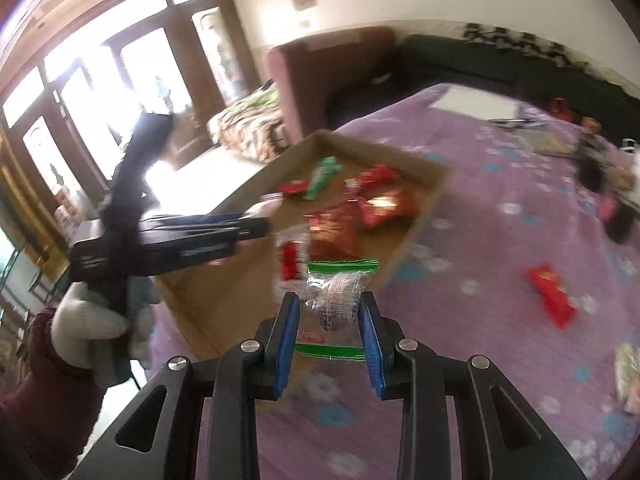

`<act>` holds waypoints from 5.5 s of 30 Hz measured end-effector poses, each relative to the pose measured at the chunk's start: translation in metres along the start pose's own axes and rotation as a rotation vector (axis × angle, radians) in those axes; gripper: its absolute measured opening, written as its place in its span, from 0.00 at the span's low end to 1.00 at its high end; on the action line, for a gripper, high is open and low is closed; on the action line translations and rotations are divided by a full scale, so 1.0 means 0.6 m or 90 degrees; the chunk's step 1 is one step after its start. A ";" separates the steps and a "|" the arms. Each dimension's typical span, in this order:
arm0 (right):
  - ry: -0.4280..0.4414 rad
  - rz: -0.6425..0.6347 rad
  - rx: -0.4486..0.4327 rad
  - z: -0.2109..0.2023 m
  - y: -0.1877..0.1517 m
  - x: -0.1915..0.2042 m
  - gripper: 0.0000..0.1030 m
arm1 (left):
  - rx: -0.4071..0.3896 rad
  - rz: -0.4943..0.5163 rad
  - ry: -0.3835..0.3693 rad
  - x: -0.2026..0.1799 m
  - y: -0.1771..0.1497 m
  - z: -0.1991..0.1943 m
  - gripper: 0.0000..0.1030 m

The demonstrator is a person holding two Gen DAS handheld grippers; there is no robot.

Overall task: Organize snacks
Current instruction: 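Carry both candies over the cardboard box and open both tools to drop them, then move both open tools back to the remaining snacks, then grasp a red candy bar with the left tool while the right tool grasps a green-wrapped candy, then carry both snacks into the cardboard box and open both tools to release, then move both open tools back to the remaining snacks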

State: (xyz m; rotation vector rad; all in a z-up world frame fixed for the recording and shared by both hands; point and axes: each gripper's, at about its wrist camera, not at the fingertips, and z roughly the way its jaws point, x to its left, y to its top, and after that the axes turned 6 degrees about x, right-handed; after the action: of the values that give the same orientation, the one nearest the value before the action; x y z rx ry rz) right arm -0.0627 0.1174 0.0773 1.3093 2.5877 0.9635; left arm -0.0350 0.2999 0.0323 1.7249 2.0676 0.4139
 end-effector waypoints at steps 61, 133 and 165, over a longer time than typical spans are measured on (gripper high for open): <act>-0.138 0.344 -0.123 -0.183 -0.182 -0.439 0.47 | 0.073 0.074 -0.238 -0.338 -0.030 -0.014 0.59; 0.017 0.032 -0.027 -0.002 -0.012 -0.007 0.21 | -0.037 -0.092 -0.035 0.037 -0.063 -0.033 0.19; -0.003 -0.023 -0.030 0.024 -0.041 0.063 0.41 | -0.143 -0.127 -0.109 0.014 -0.084 -0.153 0.55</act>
State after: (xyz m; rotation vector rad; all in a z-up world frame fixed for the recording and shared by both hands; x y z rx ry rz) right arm -0.0989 0.1421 0.0593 1.2482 2.5599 1.0082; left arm -0.1245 0.3017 0.0874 1.3623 1.9639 0.4044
